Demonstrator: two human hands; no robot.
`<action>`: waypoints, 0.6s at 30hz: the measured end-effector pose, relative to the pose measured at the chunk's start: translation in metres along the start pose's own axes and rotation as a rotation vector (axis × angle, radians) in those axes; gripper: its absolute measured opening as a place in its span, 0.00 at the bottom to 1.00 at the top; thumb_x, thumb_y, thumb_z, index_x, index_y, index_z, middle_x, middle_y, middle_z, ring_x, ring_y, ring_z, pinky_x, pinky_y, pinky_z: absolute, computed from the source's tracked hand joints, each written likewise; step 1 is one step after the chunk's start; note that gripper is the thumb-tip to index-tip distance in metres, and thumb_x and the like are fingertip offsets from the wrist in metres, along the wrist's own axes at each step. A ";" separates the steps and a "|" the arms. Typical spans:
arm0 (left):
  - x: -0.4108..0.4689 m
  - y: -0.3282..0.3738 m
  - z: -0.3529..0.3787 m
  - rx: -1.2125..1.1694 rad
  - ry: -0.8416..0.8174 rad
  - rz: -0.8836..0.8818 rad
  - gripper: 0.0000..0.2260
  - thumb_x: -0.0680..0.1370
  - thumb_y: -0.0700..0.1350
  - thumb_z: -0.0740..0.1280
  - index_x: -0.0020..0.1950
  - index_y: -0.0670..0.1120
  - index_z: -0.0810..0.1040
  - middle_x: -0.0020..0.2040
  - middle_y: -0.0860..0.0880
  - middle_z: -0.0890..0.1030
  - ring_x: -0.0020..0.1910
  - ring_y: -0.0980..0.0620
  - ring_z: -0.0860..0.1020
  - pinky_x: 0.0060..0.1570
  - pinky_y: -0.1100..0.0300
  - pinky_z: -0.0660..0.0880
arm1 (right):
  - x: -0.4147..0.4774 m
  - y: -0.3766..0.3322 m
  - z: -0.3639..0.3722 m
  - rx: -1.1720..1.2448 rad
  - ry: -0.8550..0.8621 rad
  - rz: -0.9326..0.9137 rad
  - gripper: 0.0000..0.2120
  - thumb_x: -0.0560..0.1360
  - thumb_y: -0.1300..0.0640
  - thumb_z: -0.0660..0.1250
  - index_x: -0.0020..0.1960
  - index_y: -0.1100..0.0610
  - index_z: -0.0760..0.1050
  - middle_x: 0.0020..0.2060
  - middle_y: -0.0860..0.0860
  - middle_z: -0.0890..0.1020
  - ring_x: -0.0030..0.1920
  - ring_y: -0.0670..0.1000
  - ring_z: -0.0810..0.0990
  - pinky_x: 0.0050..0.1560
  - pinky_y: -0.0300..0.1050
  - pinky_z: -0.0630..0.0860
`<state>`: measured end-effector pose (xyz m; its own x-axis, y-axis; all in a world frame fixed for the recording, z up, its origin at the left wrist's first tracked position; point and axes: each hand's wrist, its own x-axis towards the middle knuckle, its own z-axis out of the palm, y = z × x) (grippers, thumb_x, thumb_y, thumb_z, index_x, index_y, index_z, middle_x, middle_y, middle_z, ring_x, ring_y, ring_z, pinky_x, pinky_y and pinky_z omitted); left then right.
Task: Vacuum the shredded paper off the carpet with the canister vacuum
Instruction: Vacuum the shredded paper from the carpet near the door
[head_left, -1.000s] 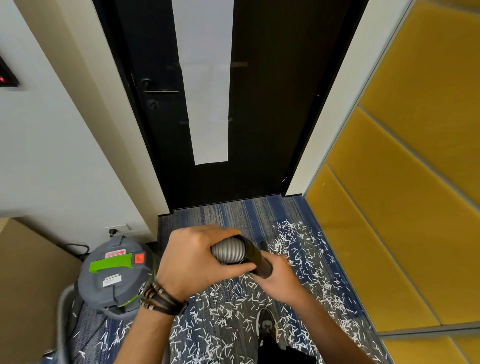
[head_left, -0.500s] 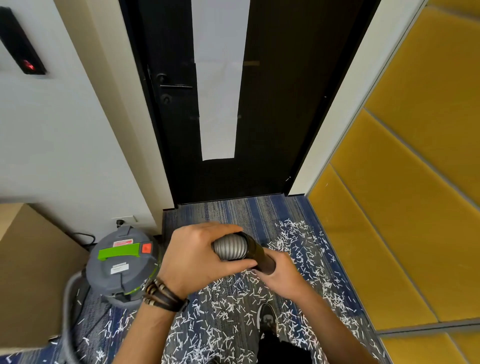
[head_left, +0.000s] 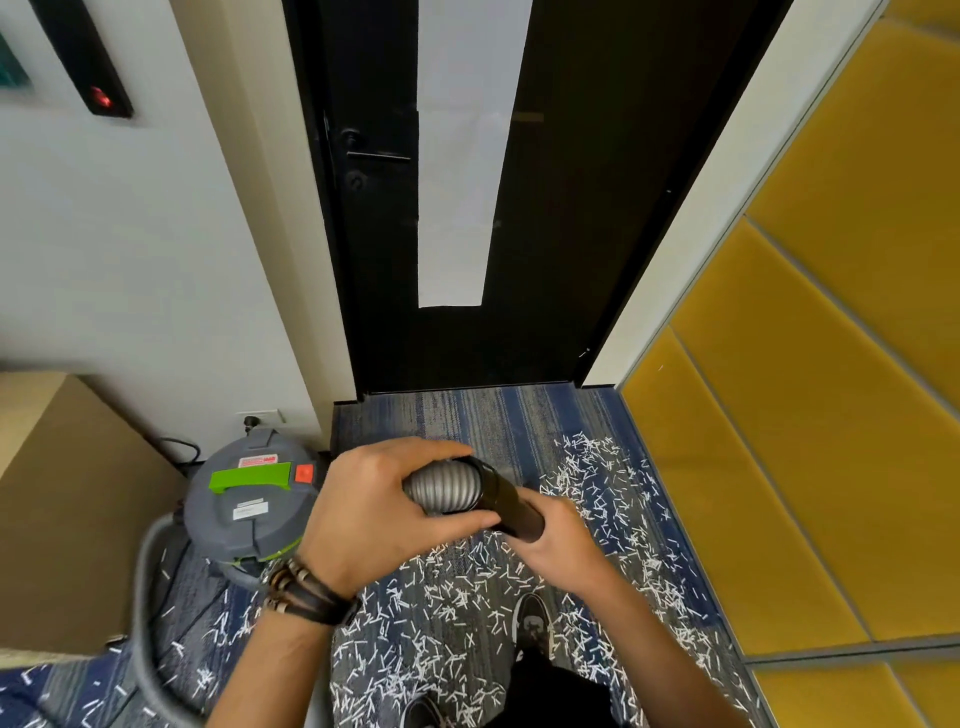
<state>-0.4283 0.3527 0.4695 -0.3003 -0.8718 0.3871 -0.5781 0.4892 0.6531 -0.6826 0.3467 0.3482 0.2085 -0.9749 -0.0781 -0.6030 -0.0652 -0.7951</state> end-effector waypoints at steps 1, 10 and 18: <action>0.000 -0.002 0.003 0.004 -0.019 -0.010 0.27 0.68 0.70 0.77 0.61 0.56 0.85 0.52 0.62 0.85 0.49 0.67 0.82 0.55 0.74 0.74 | 0.002 0.001 0.000 -0.016 -0.004 0.012 0.11 0.72 0.62 0.74 0.53 0.54 0.82 0.38 0.48 0.83 0.36 0.42 0.79 0.36 0.36 0.73; -0.022 -0.025 -0.005 -0.041 -0.075 -0.069 0.28 0.68 0.72 0.74 0.62 0.58 0.85 0.45 0.67 0.80 0.45 0.68 0.79 0.47 0.78 0.69 | -0.002 0.000 0.035 -0.057 -0.077 0.081 0.12 0.71 0.61 0.73 0.50 0.47 0.80 0.37 0.45 0.82 0.36 0.42 0.79 0.37 0.38 0.73; -0.021 -0.020 -0.032 0.001 0.098 0.039 0.25 0.68 0.67 0.78 0.57 0.53 0.88 0.44 0.62 0.84 0.42 0.65 0.81 0.49 0.73 0.74 | -0.004 -0.026 0.046 0.032 -0.062 0.015 0.12 0.73 0.61 0.73 0.50 0.47 0.79 0.36 0.44 0.79 0.36 0.40 0.77 0.37 0.33 0.70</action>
<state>-0.3858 0.3617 0.4691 -0.2473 -0.8451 0.4740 -0.5684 0.5227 0.6354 -0.6325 0.3616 0.3413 0.2478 -0.9605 -0.1268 -0.5814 -0.0427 -0.8125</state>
